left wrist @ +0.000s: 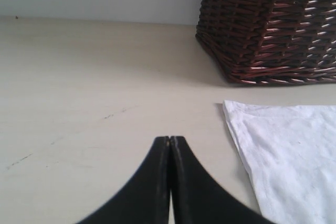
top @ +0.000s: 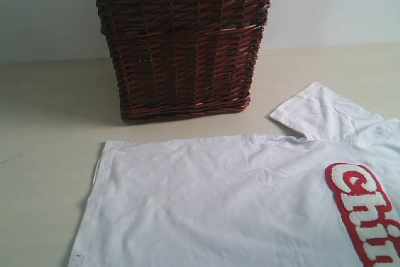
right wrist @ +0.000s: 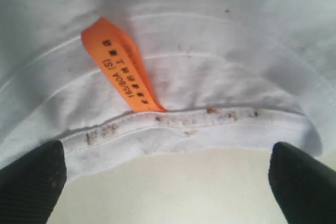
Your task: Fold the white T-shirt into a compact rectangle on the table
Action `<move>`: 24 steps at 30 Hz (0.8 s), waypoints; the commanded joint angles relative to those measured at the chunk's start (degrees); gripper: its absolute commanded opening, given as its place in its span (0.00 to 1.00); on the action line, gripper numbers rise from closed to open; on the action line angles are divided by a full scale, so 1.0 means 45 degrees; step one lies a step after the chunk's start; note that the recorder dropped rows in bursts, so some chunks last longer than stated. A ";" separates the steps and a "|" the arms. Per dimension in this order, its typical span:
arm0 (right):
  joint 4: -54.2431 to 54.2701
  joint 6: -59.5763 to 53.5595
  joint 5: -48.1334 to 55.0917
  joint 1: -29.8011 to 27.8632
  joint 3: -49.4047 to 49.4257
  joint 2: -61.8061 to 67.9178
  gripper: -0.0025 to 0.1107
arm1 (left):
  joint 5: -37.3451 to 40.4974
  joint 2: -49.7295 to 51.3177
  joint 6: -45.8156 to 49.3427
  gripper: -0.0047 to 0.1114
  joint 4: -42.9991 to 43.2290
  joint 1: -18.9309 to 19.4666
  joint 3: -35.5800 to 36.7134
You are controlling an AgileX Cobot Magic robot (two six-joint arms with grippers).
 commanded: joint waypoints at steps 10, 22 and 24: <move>0.1633 -0.0179 0.0524 0.0017 0.0049 -0.0515 0.94 | -0.0062 -0.0086 0.0031 0.04 -0.0056 -0.0100 -0.0007; 0.0928 -0.0264 0.3067 0.0017 0.0049 -0.1440 0.94 | -0.0062 -0.0086 0.0031 0.04 -0.0056 -0.0100 -0.0007; 0.0783 -0.0264 0.2609 0.0017 0.0049 -0.1353 0.94 | -0.0062 -0.0086 0.0031 0.04 -0.0056 -0.0100 -0.0007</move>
